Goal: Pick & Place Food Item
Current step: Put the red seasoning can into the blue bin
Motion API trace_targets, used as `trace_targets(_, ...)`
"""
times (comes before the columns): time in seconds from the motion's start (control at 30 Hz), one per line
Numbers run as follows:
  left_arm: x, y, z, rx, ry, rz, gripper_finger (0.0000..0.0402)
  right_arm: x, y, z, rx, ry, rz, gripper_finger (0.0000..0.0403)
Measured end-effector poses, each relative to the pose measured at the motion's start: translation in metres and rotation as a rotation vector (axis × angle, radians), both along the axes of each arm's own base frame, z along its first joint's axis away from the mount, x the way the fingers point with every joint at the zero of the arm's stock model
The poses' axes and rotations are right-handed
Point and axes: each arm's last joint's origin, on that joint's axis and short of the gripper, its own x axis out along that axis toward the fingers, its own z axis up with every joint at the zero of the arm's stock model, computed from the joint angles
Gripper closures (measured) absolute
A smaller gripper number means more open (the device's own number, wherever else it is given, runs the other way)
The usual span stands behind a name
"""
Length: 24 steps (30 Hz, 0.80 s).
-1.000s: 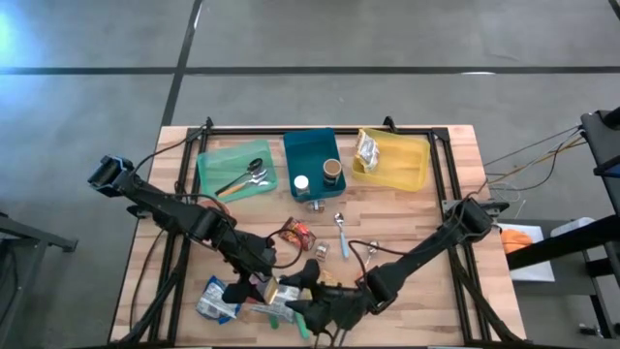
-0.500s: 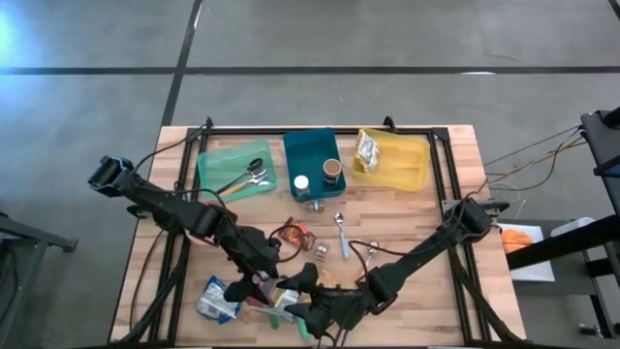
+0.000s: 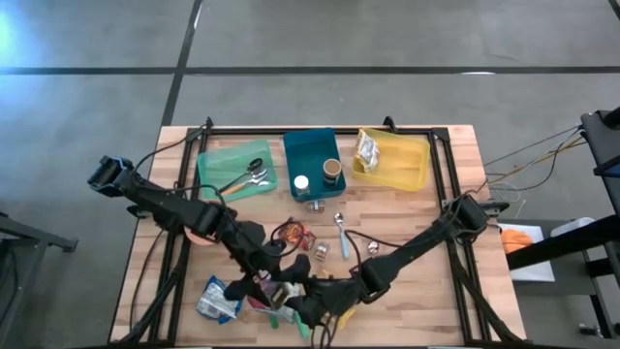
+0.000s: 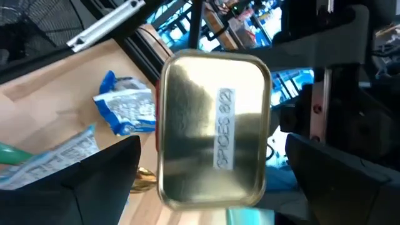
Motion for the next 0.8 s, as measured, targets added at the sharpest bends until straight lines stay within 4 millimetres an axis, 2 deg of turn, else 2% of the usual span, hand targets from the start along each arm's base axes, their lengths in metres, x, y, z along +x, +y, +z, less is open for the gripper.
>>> trace_targets(0.47, 0.0022, 0.0079, -0.0007, -0.026, 0.011, -0.035, 0.0125, 0.0011, -0.0006, -0.0017, 0.023, 0.027, 0.075, 0.0015)
trace_targets(0.57, 0.0015, 0.0074, -0.0010, -0.037, 0.020, -0.053, 0.0125, 0.0009, -0.0009, -0.0025, 0.016, 0.035, 0.076, 0.0045)
trace_targets(0.8, 0.0013, 0.0070, -0.0011, -0.037, 0.011, -0.079, 0.0125, 0.0016, -0.0014, -0.0009, 0.023, 0.022, 0.071, 0.0158)
